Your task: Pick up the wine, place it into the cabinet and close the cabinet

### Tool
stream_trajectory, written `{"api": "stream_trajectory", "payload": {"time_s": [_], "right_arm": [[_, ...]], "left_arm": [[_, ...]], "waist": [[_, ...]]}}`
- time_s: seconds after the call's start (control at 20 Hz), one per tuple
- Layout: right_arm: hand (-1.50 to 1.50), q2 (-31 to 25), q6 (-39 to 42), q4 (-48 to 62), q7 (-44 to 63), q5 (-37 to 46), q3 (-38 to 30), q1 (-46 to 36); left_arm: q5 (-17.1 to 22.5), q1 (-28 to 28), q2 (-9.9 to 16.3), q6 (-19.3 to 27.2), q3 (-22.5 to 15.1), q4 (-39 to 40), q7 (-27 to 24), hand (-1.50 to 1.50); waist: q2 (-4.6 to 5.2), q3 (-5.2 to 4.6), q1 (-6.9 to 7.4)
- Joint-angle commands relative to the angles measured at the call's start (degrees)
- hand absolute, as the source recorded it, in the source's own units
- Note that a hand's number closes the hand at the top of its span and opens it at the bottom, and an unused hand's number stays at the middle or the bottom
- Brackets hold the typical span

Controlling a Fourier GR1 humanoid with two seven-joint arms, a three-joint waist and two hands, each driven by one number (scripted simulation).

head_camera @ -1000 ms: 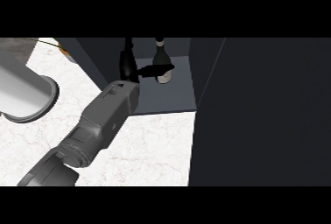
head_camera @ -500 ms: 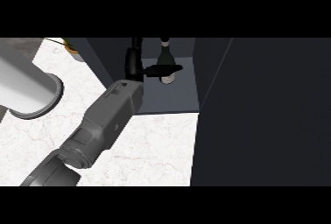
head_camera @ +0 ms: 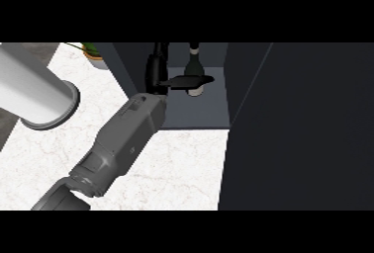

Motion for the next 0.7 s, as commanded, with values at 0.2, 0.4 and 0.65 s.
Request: {"api": "stream_trajectory", "payload": {"time_s": [0.2, 0.4, 0.65], "right_arm": [[-1.5, -1.5, 0.0, -11.1, 2.1, -0.9, 1.1, 6.3], [-1.5, -2.1, -0.9, -12.7, 4.8, -2.7, -0.3, 3.9], [-1.5, -1.8, -1.5, -10.2, 3.9, -2.6, -0.6, 1.4]], "left_arm": [[-1.7, 10.1, 1.8, 0.5, -2.6, -15.2, 3.0, -1.5], [-2.7, 16.2, 1.3, 1.1, -5.2, -23.7, 4.3, -1.5], [-3.6, 24.7, 1.7, 4.4, -9.1, -38.2, 8.6, -1.5]], "waist": [[-0.6, 0.03, 1.11], [-0.49, 0.0, 1.4], [-0.4, 0.02, 1.66]]}}
